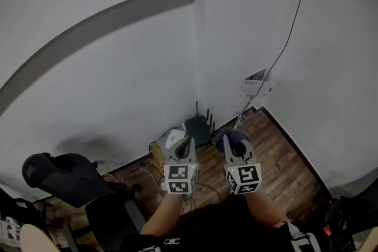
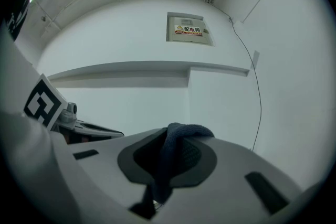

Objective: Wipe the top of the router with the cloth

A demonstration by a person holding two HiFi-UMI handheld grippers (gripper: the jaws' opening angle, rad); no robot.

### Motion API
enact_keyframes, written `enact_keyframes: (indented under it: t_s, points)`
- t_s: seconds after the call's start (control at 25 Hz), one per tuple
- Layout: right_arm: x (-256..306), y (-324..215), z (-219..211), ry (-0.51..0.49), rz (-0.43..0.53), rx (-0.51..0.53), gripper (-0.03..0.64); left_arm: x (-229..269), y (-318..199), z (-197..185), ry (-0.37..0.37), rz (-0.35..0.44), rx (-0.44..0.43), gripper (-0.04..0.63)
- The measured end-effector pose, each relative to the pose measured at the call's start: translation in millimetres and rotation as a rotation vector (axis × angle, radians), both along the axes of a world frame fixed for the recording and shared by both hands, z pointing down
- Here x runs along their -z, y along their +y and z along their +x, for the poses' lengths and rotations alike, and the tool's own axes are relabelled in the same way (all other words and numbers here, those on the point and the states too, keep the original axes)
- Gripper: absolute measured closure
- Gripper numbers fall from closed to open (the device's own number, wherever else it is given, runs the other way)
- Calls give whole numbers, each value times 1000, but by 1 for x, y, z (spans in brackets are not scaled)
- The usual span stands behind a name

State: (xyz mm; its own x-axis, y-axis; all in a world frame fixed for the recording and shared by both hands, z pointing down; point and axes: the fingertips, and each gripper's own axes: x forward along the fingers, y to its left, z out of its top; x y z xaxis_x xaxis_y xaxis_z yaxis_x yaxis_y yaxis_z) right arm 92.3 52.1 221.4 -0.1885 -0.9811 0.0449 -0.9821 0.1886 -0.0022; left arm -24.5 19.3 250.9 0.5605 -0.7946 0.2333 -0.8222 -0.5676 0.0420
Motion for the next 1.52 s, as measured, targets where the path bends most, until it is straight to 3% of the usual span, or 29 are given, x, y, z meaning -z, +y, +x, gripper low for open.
enact_keyframes:
  t_s: [0.16,0.6,0.8,0.88,1.0,1.28,1.52]
  points:
    - [-6,-28,-3,-6,-7,43,602,-7,-19,-2,4,-28,37,598]
    - [3,-127,2,-19,32,208,602,0,-96,19,-61,14,135,598]
    - [-8,-161,19,-27,6,249,603,-11,-122,39,-20,-28,134,598]
    - [-15,-170,25,-31,-7,272,602,-16,-127,51,-61,-12,117,598]
    - [-23,-185,34,-31,-21,309,603,-23,-140,57,-140,8,159,598]
    - [-51,-212,48,-36,-88,407,603,-44,-164,47,-122,-77,308,598]
    - [-89,-230,57,-21,-167,472,603,-82,-165,59,-111,-193,346,598]
